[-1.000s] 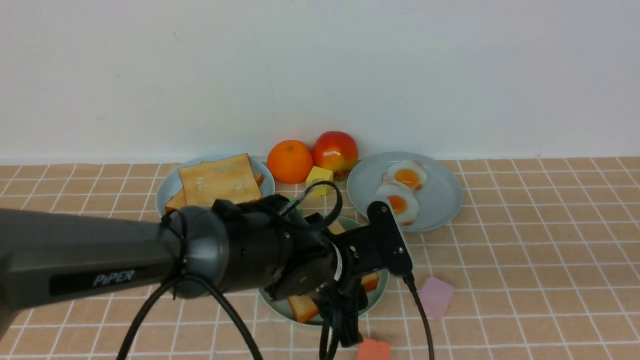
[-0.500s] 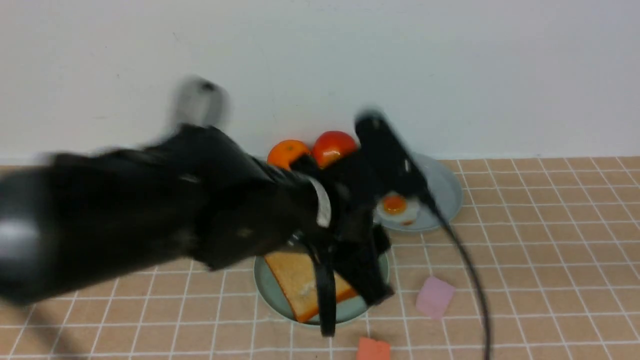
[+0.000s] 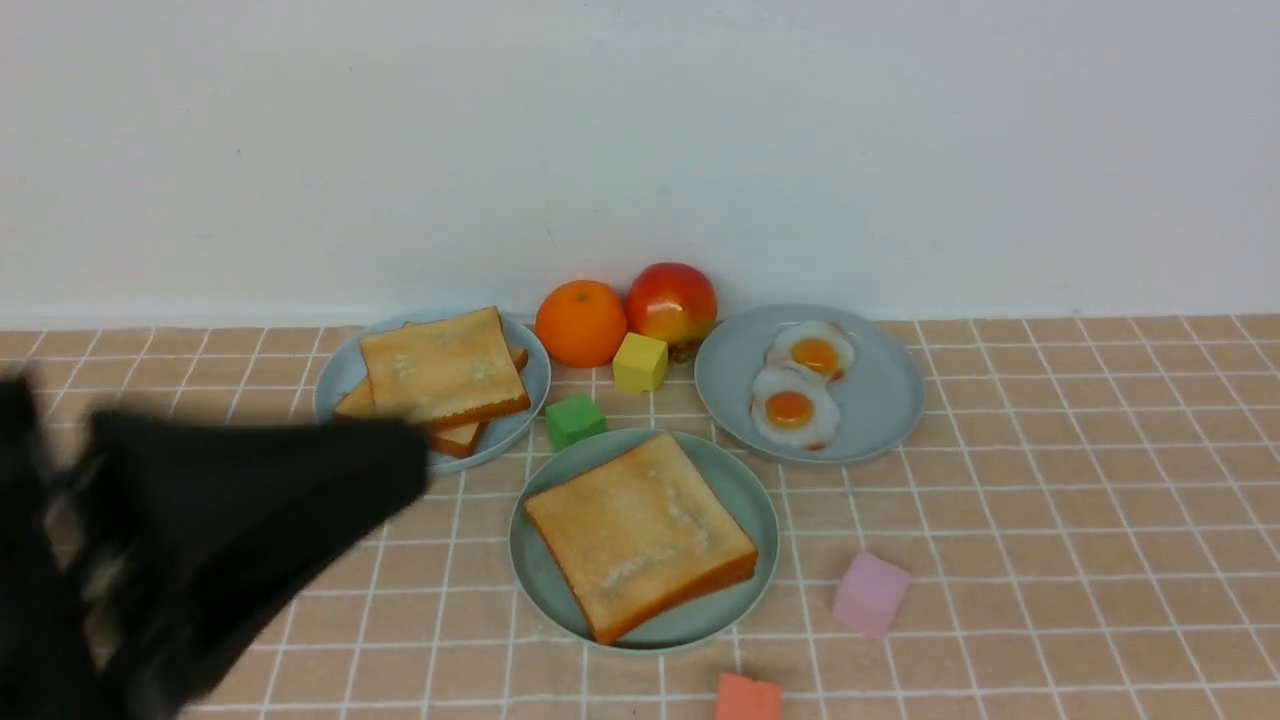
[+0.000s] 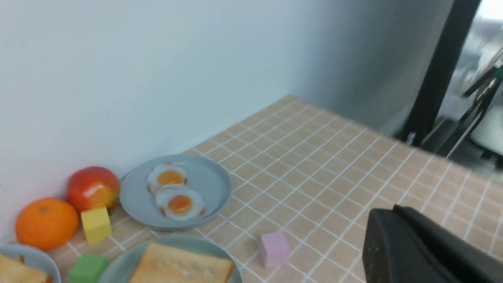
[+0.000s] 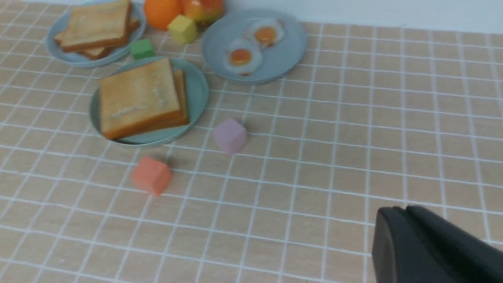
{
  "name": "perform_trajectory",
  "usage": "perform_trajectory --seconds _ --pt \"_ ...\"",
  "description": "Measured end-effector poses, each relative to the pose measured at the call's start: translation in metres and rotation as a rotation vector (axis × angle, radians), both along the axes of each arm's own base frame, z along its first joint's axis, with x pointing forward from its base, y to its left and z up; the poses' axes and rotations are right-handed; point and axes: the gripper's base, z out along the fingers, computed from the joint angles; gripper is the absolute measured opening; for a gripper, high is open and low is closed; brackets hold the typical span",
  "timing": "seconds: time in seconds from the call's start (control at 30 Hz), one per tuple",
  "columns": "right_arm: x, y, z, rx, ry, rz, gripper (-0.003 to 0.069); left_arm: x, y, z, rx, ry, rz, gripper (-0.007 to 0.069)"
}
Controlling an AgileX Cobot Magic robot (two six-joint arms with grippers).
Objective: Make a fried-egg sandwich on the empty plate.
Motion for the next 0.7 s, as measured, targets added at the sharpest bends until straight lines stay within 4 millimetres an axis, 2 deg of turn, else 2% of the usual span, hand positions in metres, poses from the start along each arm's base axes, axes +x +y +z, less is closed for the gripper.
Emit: perform_trajectory --seconds 0.03,0.07,0.13,0.23,0.3,0.4,0.6,0.67,0.7 --pt "-0.012 -0.004 -0.012 0.029 -0.027 -0.022 0.0022 -0.009 0.011 -0.025 -0.035 -0.008 0.003 -0.0013" --pt "-0.012 -0.004 -0.015 0.033 -0.023 -0.024 0.0020 -0.012 0.014 -0.025 -0.056 -0.023 0.004 -0.0013" --pt "-0.022 -0.006 -0.035 0.105 -0.053 -0.054 0.0000 -0.023 0.028 -0.054 -0.141 -0.063 0.009 -0.0013" --pt "-0.021 -0.007 -0.053 0.177 -0.081 -0.086 -0.0001 -0.029 0.036 -0.076 -0.211 -0.112 0.015 -0.0013" --pt "-0.015 -0.006 -0.060 0.190 -0.082 -0.100 -0.0001 -0.031 0.038 -0.081 -0.236 -0.134 0.017 -0.0013" --pt "0.008 -0.003 -0.081 0.186 -0.094 -0.123 0.0000 -0.030 0.038 -0.096 -0.233 -0.131 0.020 -0.0013" --pt "0.043 0.007 -0.108 0.233 -0.265 -0.094 0.0002 -0.030 0.037 -0.109 -0.177 -0.078 0.019 -0.0013" --pt "0.049 0.009 -0.114 0.243 -0.302 -0.087 0.0003 -0.030 0.037 -0.111 -0.167 -0.067 0.018 -0.0013" --pt "0.056 0.011 -0.123 0.255 -0.341 -0.080 0.0003 -0.030 0.036 -0.113 -0.152 -0.051 0.017 -0.0013"
